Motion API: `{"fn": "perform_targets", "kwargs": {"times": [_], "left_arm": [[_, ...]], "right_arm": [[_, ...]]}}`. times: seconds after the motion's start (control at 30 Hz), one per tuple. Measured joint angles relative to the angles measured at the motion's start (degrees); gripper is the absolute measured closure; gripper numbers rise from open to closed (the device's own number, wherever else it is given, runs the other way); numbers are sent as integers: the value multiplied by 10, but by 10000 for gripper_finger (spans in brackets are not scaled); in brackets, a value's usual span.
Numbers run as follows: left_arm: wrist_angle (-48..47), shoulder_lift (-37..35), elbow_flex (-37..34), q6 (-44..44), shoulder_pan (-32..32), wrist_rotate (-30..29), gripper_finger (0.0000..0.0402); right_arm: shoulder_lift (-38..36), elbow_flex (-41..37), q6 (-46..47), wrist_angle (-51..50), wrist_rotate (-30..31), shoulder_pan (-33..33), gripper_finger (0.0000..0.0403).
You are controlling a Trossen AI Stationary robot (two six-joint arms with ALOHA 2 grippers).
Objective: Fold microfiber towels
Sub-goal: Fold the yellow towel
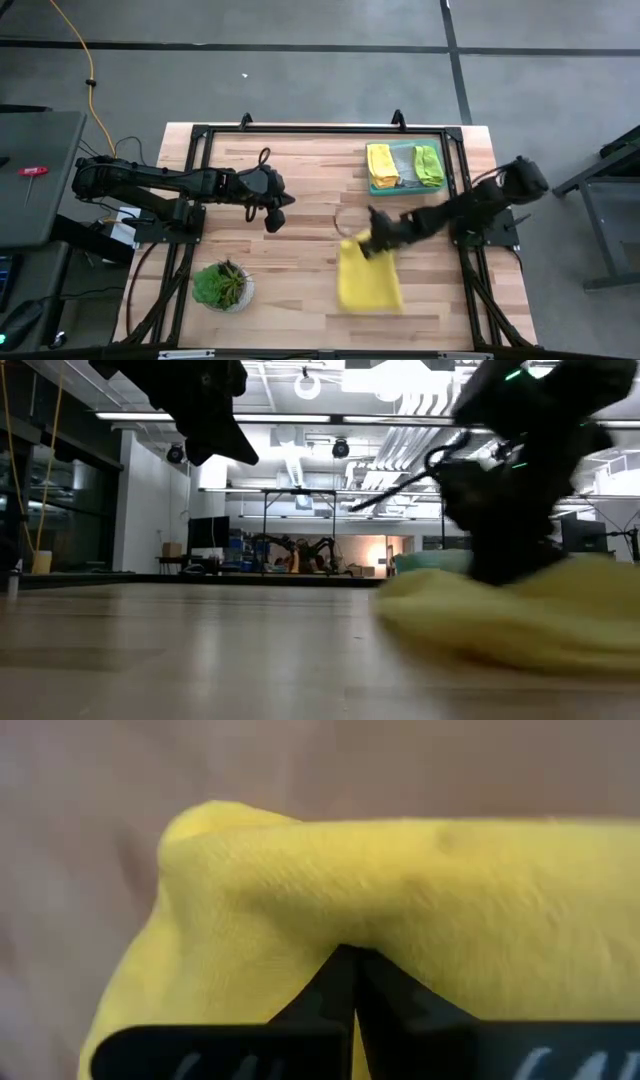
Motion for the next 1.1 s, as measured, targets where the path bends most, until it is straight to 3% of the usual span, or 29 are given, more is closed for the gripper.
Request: {"fn": "perform_targets", "kwargs": {"times": [0.2, 0.3, 0.4, 0.6, 0.73, 0.93, 1.1], "left_arm": [[0, 0, 0, 0, -4, 1, 401], [0, 0, 0, 1, -4, 2, 401], [0, 0, 0, 1, -4, 2, 401], [1, 2, 0, 1, -10, 3, 401], [2, 34, 0, 45, -31, 22, 401], [76, 135, 0, 109, -81, 80, 392], [84, 221, 15, 196, -127, 90, 345]], "right_arm": [[53, 0, -6, 201, 71, -136, 403], [60, 0, -51, 310, 39, -177, 403], [39, 0, -106, 357, -12, -199, 403], [-71, 0, -246, 326, -73, -199, 403], [-149, 0, -298, 277, -76, -180, 403], [-232, 1, -327, 206, -45, -156, 403], [-252, 1, -326, 160, -25, -152, 403]]}}
